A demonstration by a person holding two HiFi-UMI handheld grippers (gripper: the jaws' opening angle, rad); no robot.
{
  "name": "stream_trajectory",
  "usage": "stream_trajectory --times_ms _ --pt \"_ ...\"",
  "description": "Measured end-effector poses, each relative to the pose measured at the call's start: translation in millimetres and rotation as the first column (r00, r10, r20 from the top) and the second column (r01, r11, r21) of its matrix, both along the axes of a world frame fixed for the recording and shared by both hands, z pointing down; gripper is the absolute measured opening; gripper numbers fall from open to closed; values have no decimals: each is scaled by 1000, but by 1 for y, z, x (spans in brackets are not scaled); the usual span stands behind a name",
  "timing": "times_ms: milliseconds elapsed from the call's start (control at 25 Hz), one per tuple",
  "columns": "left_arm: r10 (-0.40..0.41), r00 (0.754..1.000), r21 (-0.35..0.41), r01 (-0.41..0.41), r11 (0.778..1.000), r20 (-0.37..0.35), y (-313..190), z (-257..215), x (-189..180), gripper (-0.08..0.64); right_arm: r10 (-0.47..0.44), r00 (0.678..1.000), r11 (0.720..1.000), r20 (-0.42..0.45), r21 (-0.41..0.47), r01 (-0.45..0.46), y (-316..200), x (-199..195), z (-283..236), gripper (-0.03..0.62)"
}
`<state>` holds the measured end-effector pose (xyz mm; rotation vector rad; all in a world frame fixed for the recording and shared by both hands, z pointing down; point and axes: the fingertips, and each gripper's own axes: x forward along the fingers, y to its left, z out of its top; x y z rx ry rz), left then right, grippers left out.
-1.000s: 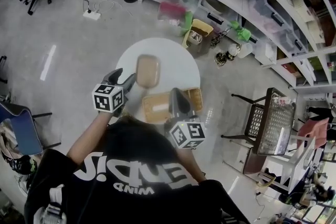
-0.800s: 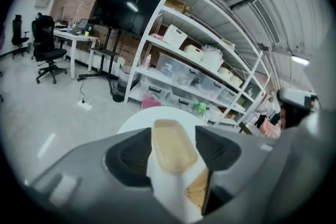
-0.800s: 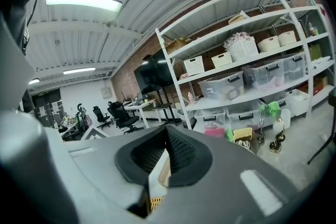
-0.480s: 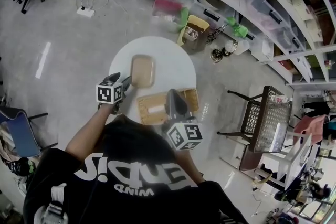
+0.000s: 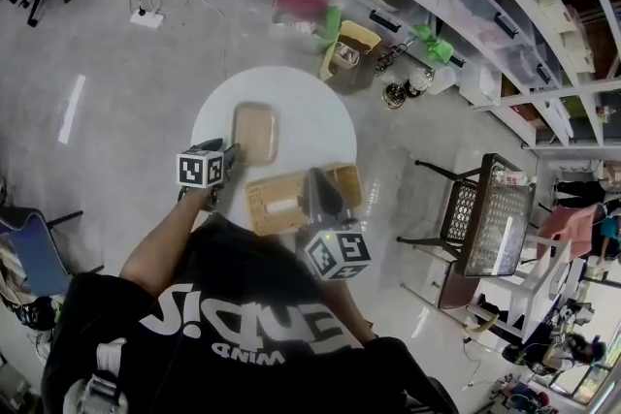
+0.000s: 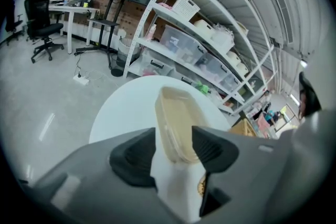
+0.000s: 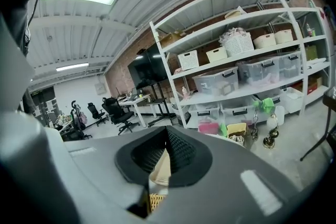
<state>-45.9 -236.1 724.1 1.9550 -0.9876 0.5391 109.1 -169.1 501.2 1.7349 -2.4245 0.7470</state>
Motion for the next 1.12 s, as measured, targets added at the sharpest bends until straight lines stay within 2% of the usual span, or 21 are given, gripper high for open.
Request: stream_trajectory --times_ms 440,720,1120 --pt "32 997 -70 -37 997 -71 -8 17 10 208 18 1000 999 -3 -29 -18 -11 4 10 0" --pt "50 993 -79 -59 995 -103 -9 15 16 159 28 1000 999 -3 -38 -28 -12 4 13 0" --pt "74 996 -49 -77 996 -58 -8 9 15 141 17 1000 999 0 -36 -17 -9 1 13 0"
